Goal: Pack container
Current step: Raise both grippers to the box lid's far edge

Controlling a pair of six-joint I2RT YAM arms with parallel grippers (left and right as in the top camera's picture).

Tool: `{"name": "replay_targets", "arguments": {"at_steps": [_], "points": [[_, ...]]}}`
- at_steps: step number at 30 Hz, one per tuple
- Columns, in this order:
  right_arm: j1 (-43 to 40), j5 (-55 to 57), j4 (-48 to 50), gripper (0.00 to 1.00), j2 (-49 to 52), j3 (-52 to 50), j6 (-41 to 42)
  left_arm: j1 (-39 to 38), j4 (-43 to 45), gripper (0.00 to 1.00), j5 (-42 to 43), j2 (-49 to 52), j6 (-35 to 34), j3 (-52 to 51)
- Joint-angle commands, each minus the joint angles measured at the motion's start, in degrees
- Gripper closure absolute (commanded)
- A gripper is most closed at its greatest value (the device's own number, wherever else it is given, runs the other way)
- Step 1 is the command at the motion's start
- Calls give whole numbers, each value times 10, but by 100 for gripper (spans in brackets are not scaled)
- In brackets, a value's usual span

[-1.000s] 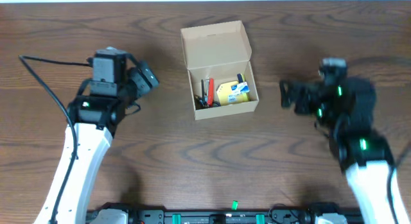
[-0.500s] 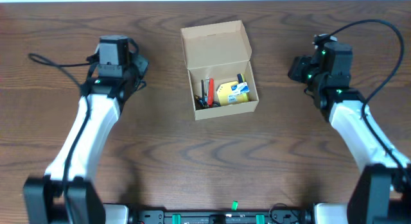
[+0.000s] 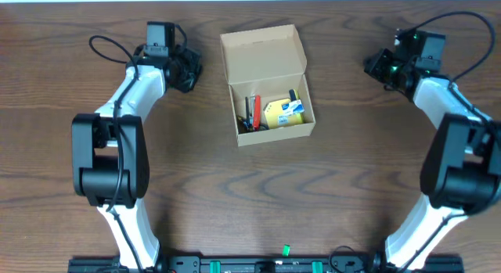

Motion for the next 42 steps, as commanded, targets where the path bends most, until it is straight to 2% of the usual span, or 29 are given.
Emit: {"name": "replay_targets", "arguments": {"at_steps": [1,6,12,28,34,42], "points": [[-1,-78,2,99,39,25,22,16,18,94,78,33,-34,12],[2,-189,28,99,131,76,86,19,66,94,147,77,-68,12],[22,-304,39,99,228,159,134,18,69,95,160,80,-68,12],[115,-301,48,99,251,203,140,-13,72,94,164,87,-68,12],[123,-299,49,99,251,203,140,-22,72,95,166,87,-68,12],[134,-321,89,99,251,204,141,-24,120,94,189,87,-86,12]]}}
